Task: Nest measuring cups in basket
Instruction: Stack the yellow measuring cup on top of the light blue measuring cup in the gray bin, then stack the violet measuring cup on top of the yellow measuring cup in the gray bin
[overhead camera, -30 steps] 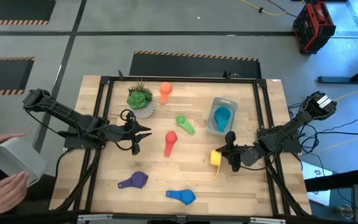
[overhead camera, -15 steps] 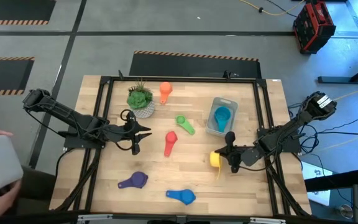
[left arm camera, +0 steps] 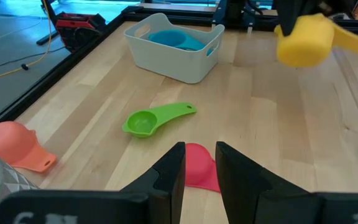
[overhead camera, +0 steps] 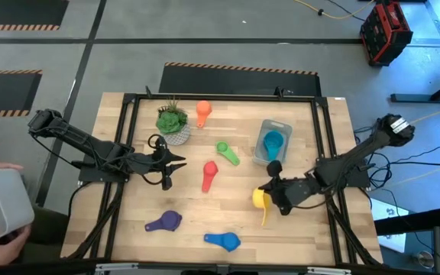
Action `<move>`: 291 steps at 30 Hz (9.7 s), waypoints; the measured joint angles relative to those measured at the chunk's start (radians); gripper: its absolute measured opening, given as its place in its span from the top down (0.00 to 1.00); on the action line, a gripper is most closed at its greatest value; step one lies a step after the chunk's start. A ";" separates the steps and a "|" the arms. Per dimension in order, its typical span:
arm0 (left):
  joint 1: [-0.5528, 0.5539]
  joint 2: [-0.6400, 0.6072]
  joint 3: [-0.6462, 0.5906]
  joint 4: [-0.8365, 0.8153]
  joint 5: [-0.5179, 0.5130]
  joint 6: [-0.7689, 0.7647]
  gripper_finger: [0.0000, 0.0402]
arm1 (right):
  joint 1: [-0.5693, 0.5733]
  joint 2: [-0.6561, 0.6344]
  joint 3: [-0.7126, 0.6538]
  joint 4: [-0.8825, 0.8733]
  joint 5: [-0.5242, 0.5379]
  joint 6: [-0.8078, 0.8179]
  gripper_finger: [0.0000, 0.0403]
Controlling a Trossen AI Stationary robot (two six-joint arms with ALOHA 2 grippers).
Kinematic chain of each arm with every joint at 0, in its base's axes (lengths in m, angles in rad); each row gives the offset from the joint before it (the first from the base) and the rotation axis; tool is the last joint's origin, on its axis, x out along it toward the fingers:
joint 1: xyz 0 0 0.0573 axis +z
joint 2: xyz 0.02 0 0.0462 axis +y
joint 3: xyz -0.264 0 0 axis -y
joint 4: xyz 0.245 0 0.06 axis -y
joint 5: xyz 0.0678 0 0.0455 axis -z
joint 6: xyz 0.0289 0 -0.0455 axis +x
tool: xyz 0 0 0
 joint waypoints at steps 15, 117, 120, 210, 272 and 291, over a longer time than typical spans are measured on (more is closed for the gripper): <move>0.000 0.000 0.000 0.000 0.000 0.000 0.79 | -0.290 -0.001 0.444 -0.773 -0.166 -0.054 0.97; 0.000 0.000 0.000 0.000 -0.008 0.000 0.79 | -1.035 0.106 0.442 -0.771 -0.380 -0.526 0.65; 0.000 0.000 0.000 0.000 -0.019 0.000 0.79 | -1.006 0.027 0.442 -0.789 -0.417 -0.425 0.65; -0.609 0.552 0.311 -0.536 0.382 -1.083 0.37 | -0.341 0.317 0.442 -0.116 -0.636 0.098 0.65; -0.654 0.743 0.311 -0.512 0.426 -1.109 0.46 | -0.341 0.315 0.442 -0.119 -0.636 0.095 0.65; -0.654 0.743 0.311 -0.533 0.415 -1.109 0.69 | -0.341 0.315 0.442 -0.119 -0.636 0.095 0.65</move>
